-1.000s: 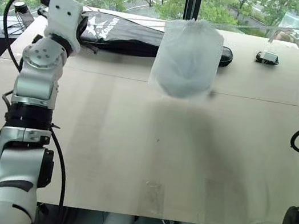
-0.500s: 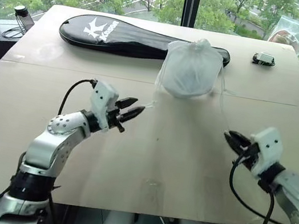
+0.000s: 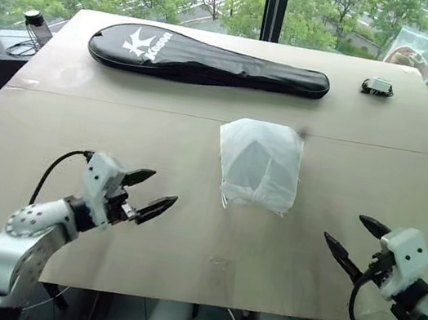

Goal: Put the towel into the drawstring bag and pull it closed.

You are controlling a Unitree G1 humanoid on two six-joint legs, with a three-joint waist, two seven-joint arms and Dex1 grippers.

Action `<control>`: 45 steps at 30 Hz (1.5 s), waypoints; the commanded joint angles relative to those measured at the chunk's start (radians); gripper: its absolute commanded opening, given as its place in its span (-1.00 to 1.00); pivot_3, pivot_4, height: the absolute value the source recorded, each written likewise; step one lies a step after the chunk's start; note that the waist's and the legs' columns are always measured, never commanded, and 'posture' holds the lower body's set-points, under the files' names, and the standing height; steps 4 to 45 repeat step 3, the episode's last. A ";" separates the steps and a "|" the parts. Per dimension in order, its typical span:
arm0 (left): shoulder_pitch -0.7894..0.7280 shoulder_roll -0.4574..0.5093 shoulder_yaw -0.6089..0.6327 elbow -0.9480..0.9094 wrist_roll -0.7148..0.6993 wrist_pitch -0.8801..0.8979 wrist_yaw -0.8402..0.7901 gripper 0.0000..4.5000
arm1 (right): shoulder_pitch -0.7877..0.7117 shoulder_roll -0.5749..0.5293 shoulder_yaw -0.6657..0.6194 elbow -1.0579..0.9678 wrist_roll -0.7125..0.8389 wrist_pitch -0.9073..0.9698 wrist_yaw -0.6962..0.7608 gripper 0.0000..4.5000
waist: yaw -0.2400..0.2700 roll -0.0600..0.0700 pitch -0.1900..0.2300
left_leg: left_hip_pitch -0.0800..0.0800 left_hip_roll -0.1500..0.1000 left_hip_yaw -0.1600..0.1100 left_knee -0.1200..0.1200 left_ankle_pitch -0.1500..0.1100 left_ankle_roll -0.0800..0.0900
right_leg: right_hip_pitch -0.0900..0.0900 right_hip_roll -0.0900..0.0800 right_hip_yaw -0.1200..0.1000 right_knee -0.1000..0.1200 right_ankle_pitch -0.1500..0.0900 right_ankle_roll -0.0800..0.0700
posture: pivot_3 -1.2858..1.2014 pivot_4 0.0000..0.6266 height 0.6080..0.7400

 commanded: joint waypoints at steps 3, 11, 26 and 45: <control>0.007 -0.038 0.015 -0.062 -0.011 -0.016 0.047 1.00 | 0.007 0.013 -0.052 -0.024 0.001 -0.055 0.017 0.97 | -0.001 0.000 0.000 | 0.000 0.000 0.001 0.000 0.000 0.000 | 0.000 0.000 0.000 0.000 0.000 0.000 | 0.03 -0.52 1.00; 0.007 -0.038 0.015 -0.062 -0.011 -0.016 0.047 1.00 | 0.007 0.013 -0.052 -0.024 0.001 -0.055 0.017 0.97 | -0.001 0.000 0.000 | 0.000 0.000 0.001 0.000 0.000 0.000 | 0.000 0.000 0.000 0.000 0.000 0.000 | 0.03 -0.52 1.00; 0.007 -0.038 0.015 -0.062 -0.011 -0.016 0.047 1.00 | 0.007 0.013 -0.052 -0.024 0.001 -0.055 0.017 0.97 | -0.001 0.000 0.000 | 0.000 0.000 0.001 0.000 0.000 0.000 | 0.000 0.000 0.000 0.000 0.000 0.000 | 0.03 -0.52 1.00; 0.007 -0.038 0.015 -0.062 -0.011 -0.016 0.047 1.00 | 0.007 0.013 -0.052 -0.024 0.001 -0.055 0.017 0.97 | -0.001 0.000 0.000 | 0.000 0.000 0.001 0.000 0.000 0.000 | 0.000 0.000 0.000 0.000 0.000 0.000 | 0.03 -0.52 1.00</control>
